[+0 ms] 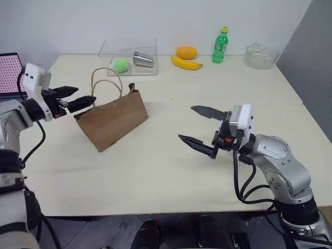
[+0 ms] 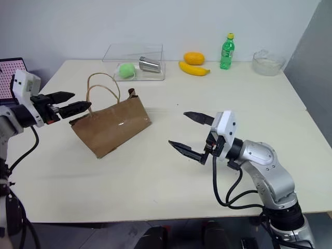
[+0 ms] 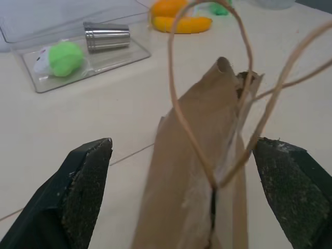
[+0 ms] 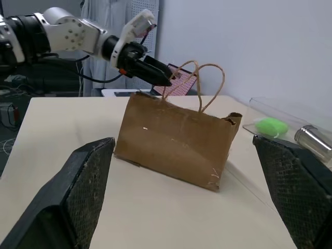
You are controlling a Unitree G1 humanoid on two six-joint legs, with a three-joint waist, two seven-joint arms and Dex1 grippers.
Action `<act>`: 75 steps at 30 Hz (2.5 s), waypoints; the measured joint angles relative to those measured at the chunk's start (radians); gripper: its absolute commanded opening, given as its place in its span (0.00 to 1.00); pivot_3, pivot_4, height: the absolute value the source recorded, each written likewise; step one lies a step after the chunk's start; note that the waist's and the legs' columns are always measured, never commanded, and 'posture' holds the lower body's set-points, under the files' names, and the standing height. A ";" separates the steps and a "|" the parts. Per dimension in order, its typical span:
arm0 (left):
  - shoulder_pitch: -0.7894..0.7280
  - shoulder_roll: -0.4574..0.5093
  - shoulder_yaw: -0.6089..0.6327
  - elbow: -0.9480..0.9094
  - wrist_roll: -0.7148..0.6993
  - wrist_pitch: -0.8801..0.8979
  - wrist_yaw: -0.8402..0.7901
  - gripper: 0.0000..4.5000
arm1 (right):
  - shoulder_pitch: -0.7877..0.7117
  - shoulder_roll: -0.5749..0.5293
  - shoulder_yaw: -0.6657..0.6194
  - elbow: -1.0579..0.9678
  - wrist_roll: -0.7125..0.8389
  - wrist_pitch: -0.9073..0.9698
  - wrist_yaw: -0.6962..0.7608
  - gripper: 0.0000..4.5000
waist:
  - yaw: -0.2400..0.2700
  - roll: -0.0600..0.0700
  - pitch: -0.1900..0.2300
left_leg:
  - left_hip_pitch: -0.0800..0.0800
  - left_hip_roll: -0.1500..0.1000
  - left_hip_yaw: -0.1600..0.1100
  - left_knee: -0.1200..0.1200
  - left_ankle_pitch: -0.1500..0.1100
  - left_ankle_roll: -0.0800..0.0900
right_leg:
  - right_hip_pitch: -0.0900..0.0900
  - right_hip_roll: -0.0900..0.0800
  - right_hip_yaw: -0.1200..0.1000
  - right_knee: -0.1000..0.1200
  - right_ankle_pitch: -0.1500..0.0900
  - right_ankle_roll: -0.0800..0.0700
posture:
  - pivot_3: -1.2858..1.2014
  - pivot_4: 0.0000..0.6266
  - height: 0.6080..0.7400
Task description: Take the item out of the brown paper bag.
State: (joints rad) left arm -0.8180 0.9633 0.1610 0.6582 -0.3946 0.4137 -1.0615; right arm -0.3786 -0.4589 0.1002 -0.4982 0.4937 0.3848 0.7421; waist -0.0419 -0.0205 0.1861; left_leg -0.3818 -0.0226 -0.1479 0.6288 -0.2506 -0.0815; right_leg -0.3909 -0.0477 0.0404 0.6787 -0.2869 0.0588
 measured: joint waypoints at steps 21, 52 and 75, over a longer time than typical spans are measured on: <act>-0.364 -0.126 -0.076 0.485 0.211 -0.255 -0.056 0.95 | -0.011 -0.004 -0.001 -0.030 0.001 0.053 -0.024 1.00 | -0.015 0.000 0.000 | -0.001 0.000 0.000 0.001 0.000 0.000 | -0.001 0.000 0.000 0.001 0.000 0.000 | 0.52 0.24 1.00; -0.581 -0.159 -0.112 0.613 0.398 -0.514 -0.127 0.00 | 0.091 -0.077 -0.052 -0.158 0.080 0.149 -0.067 1.00 | -0.015 -0.003 0.002 | -0.003 -0.001 -0.002 0.001 0.000 0.000 | -0.001 0.000 -0.002 0.001 0.000 0.000 | 0.52 0.24 1.00; -0.735 -0.472 -0.115 0.663 0.444 -0.580 -0.153 0.00 | 0.328 -0.119 -0.222 -0.390 0.193 0.279 -0.294 1.00 | -0.017 -0.005 0.002 | -0.003 -0.001 -0.001 0.002 0.000 0.000 | -0.002 0.000 -0.001 0.002 0.000 0.001 | 0.52 0.24 1.00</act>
State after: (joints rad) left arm -1.5534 0.4914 0.0457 1.3213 0.0494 -0.1664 -1.2142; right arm -0.0510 -0.5774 -0.1221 -0.8883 0.6871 0.6642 0.4479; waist -0.0586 -0.0251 0.1886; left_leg -0.3852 -0.0239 -0.1490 0.6305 -0.2505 -0.0813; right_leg -0.3926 -0.0480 0.0397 0.6806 -0.2870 0.0594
